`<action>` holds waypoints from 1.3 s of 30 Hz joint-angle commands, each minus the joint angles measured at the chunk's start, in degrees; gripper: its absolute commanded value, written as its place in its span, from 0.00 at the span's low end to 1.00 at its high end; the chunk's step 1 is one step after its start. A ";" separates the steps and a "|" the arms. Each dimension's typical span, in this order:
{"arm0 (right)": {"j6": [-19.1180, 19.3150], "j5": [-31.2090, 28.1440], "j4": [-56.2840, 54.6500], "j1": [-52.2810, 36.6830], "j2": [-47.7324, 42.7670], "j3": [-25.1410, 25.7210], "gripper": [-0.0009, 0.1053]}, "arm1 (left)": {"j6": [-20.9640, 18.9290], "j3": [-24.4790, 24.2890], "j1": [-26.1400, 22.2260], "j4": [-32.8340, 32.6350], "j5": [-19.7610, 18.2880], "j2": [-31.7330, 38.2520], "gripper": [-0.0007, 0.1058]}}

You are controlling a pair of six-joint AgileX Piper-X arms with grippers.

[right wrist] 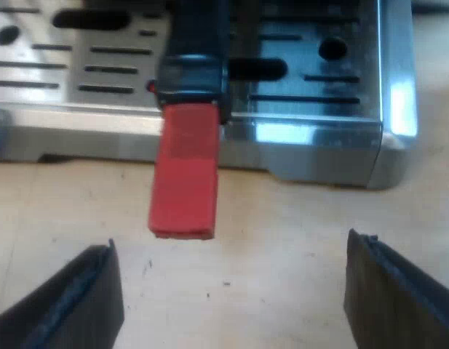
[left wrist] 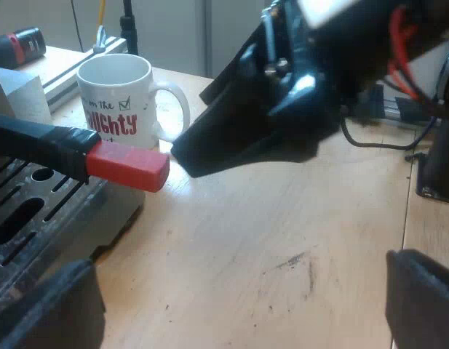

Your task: Grind coffee beans and then tamp

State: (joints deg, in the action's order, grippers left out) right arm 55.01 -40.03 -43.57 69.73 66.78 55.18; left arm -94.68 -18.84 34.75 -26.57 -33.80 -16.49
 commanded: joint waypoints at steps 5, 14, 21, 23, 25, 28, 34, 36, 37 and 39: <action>13.50 4.70 5.43 -2.92 -0.41 0.66 0.63 | 0.02 -0.26 0.40 0.35 0.73 0.31 0.77; 13.89 10.60 7.72 -8.50 0.98 0.51 0.63 | 0.02 -0.26 0.40 0.35 0.73 0.31 0.77; 17.68 14.63 12.44 -12.29 4.57 0.51 0.63 | 0.02 -0.26 0.40 0.35 0.73 0.31 0.77; 17.68 14.63 12.71 -12.43 5.06 0.51 0.63 | 0.02 -0.26 0.40 0.35 0.73 0.31 0.77; 17.68 15.22 14.59 -13.02 7.18 0.22 0.63 | 0.02 -0.26 0.40 0.35 0.73 0.31 0.77; 17.68 16.00 17.58 -13.19 8.53 -0.87 0.63 | 0.02 -0.26 0.40 0.35 0.73 0.31 0.77; 16.70 16.32 21.92 -13.54 8.84 -4.17 0.63 | 0.02 -0.26 0.40 0.35 0.73 0.31 0.77; 16.70 16.32 21.90 -13.54 8.84 -4.45 0.63 | 0.02 -0.26 0.40 0.35 0.73 0.31 0.77; 16.86 15.92 21.90 -13.54 8.84 -4.51 0.63 | 0.02 -0.26 0.40 0.35 0.73 0.31 0.77; 16.96 14.97 21.90 -13.54 8.84 -4.48 0.63 | 0.02 -0.26 0.40 0.35 0.73 0.31 0.77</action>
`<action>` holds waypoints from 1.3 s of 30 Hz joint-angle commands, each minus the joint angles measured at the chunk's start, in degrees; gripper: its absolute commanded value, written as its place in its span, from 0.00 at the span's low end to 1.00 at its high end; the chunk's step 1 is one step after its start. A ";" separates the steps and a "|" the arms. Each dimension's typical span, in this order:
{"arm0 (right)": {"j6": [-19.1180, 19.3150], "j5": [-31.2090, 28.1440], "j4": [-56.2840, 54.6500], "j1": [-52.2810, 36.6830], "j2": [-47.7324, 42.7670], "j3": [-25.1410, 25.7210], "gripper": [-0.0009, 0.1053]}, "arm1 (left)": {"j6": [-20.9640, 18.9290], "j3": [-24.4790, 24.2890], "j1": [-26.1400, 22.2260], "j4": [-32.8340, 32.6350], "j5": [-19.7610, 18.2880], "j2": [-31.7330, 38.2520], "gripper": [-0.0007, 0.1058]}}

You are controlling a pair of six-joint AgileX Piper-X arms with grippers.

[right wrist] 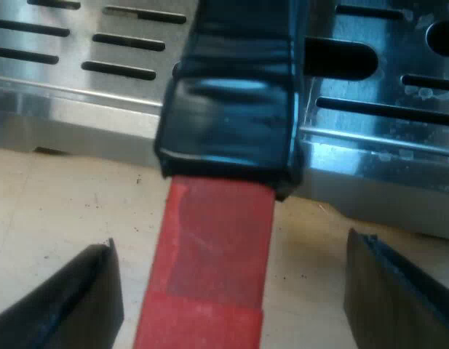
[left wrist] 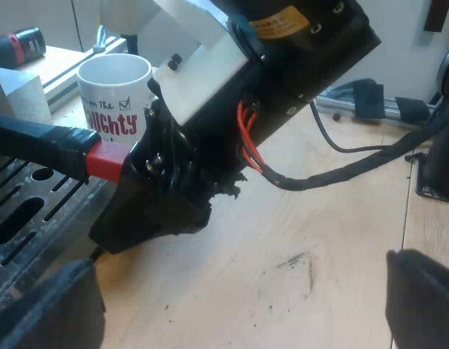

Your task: Grind coffee beans and then tamp

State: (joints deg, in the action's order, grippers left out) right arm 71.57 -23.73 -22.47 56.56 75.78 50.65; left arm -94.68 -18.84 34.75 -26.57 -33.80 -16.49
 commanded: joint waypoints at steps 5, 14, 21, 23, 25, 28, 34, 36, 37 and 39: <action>1.17 -2.25 1.14 -0.37 -0.17 0.05 0.63 | 0.02 -0.26 0.40 0.35 0.73 0.31 0.77; 4.16 -3.05 4.17 -0.37 -0.17 0.05 0.63 | 0.02 -0.26 0.40 0.35 0.73 0.31 0.77; 4.16 -3.05 3.63 -0.37 -0.17 0.05 0.44 | 0.02 -0.26 0.40 0.35 0.73 0.31 0.77; 4.16 -3.05 3.21 -0.37 -0.17 0.05 0.30 | 0.02 -0.26 0.40 0.35 0.73 0.31 0.77; 4.16 -2.66 3.15 -0.37 -0.17 0.05 0.17 | 0.02 -0.26 0.40 0.35 0.73 0.31 0.77; 4.16 -0.64 3.15 -0.37 -0.17 0.05 0.01 | 0.02 -0.26 0.40 0.35 0.73 0.31 0.77; 4.16 -0.33 2.95 0.46 -0.82 0.05 0.01 | 0.02 -0.26 0.40 0.35 0.73 0.31 0.77; 4.16 -0.56 2.95 1.40 -1.40 0.05 0.01 | 0.02 -0.26 0.40 0.24 0.73 0.31 0.77; 4.16 -1.40 2.95 2.09 -1.85 0.05 0.01 | 0.02 -0.26 0.40 0.24 0.73 0.31 0.77; 4.16 -3.08 2.44 3.16 -2.44 -0.02 0.01 | 0.02 -0.26 0.40 0.24 0.73 0.31 0.77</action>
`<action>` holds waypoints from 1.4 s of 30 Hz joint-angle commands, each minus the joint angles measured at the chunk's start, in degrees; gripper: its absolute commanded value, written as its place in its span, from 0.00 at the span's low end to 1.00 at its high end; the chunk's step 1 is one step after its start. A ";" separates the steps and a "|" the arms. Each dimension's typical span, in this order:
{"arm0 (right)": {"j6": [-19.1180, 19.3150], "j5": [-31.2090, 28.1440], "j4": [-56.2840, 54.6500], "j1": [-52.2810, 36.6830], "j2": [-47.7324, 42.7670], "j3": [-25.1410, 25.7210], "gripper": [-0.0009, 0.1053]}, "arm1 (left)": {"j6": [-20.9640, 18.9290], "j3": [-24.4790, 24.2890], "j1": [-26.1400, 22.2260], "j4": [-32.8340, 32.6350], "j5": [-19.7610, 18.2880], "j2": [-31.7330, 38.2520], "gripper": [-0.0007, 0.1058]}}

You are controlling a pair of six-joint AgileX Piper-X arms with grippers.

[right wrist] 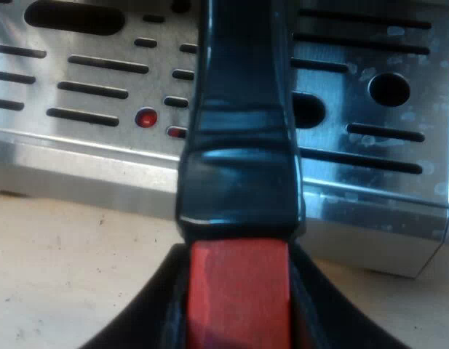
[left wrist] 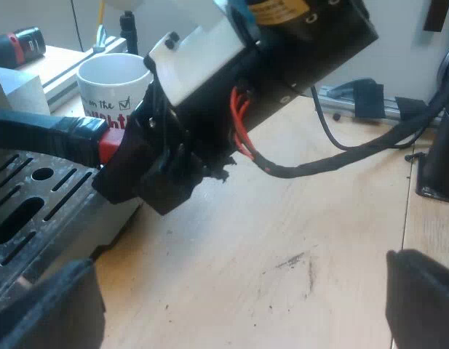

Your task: Grind coffee beans and then tamp

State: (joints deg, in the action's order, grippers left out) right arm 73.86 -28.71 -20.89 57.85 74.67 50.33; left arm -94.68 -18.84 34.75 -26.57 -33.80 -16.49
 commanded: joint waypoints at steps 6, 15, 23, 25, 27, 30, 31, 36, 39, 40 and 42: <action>-0.98 -4.57 -4.27 5.84 -3.19 0.30 0.01 | 0.02 -0.26 0.40 0.24 0.73 0.31 0.77; -4.31 -10.40 -10.45 11.57 -6.21 0.21 0.01 | 0.02 -0.26 0.40 -0.20 1.04 0.31 0.77; -7.18 -12.39 -16.86 16.55 -9.80 0.21 0.01 | 1.36 -6.23 0.40 -10.51 2.48 0.50 0.77; -7.18 -12.72 -18.27 18.31 -11.13 0.21 0.01 | 3.72 -8.14 0.40 -13.88 4.00 1.04 0.77; -7.18 -12.71 -18.69 18.83 -11.48 0.21 0.01 | 4.42 -9.23 0.40 -15.76 5.03 1.93 0.77; -7.18 -12.71 -20.63 21.73 -13.74 0.21 0.01 | 4.43 -10.49 0.40 -18.13 7.06 4.09 0.77; -7.18 -12.71 -21.04 22.67 -14.38 0.21 0.01 | 4.43 -11.03 0.40 -19.58 7.50 5.20 0.77; -5.08 -12.57 -21.85 26.40 -16.75 0.21 0.01 | 4.43 -12.92 0.40 -26.59 9.94 9.15 0.77; -3.69 -12.17 -21.85 27.83 -17.61 0.21 0.01 | 4.43 -13.55 0.40 -28.99 9.96 10.78 0.77; -2.36 -11.72 -21.85 28.20 -17.74 0.21 0.01 | 4.43 -13.71 0.40 -29.43 9.96 11.23 0.77; -0.06 -10.85 -21.85 28.52 -17.76 0.21 0.01 | 4.43 -13.75 0.40 -30.23 9.96 11.78 0.77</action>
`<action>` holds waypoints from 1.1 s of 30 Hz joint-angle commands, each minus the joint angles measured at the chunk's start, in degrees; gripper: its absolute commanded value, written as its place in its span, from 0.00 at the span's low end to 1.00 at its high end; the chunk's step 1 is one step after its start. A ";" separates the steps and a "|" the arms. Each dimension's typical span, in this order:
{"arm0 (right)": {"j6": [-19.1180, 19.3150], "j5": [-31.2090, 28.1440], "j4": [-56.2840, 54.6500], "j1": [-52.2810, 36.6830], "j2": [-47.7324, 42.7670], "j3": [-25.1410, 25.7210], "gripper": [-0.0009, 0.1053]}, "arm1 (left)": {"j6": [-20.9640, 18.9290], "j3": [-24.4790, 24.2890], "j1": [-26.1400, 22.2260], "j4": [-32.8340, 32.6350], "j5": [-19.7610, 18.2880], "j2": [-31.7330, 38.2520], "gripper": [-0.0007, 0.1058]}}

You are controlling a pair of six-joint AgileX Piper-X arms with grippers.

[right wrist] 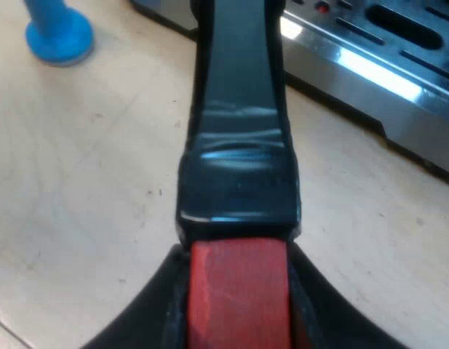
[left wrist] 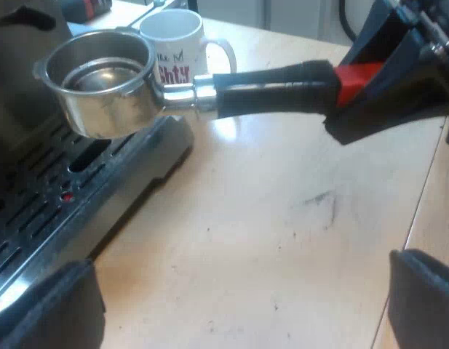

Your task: Grind coffee beans and then tamp

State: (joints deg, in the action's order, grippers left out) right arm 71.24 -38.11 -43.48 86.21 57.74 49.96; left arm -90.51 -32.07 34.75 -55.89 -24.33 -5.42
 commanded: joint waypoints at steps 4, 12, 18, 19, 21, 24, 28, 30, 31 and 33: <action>5.01 0.46 0.74 0.16 -0.83 0.58 0.01 | 0.27 -0.53 0.40 -1.08 0.49 0.69 0.77; 12.21 11.74 4.31 -4.85 -0.83 -4.44 0.01 | -0.02 0.20 0.40 -0.80 0.49 0.19 0.77; 13.02 13.15 8.58 -6.10 -0.83 -11.04 0.01 | -0.02 3.31 0.40 1.37 -0.08 -2.40 0.77; 13.02 13.15 9.91 -6.10 -0.83 -12.27 0.01 | -0.02 3.95 0.40 2.24 -0.61 -2.88 0.77; 13.02 13.15 11.85 -6.10 -0.83 -13.78 0.01 | -0.02 4.77 0.40 2.99 -1.29 -3.61 0.77; 13.02 13.15 17.37 -6.71 -0.59 -17.76 0.01 | -0.17 5.85 0.40 4.28 -1.31 -6.06 0.77; 13.02 13.99 20.94 -8.57 0.67 -19.55 0.01 | -0.17 5.84 0.40 5.81 -1.66 -10.69 0.77; 13.02 14.09 21.30 -9.63 1.58 -19.53 0.01 | -0.17 5.84 0.40 6.94 -2.10 -12.86 0.77; 13.02 14.41 21.38 -10.25 1.94 -19.53 0.01 | -0.17 5.84 0.40 7.35 -2.15 -13.96 0.77; 13.02 16.59 21.84 -11.86 3.08 -19.53 0.01 | -0.17 5.84 0.40 8.80 -2.13 -16.60 0.77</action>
State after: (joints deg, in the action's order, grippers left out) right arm 83.96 -21.93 -24.11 75.46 60.59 30.03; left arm -90.43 -26.13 34.75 -48.56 -25.80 -21.02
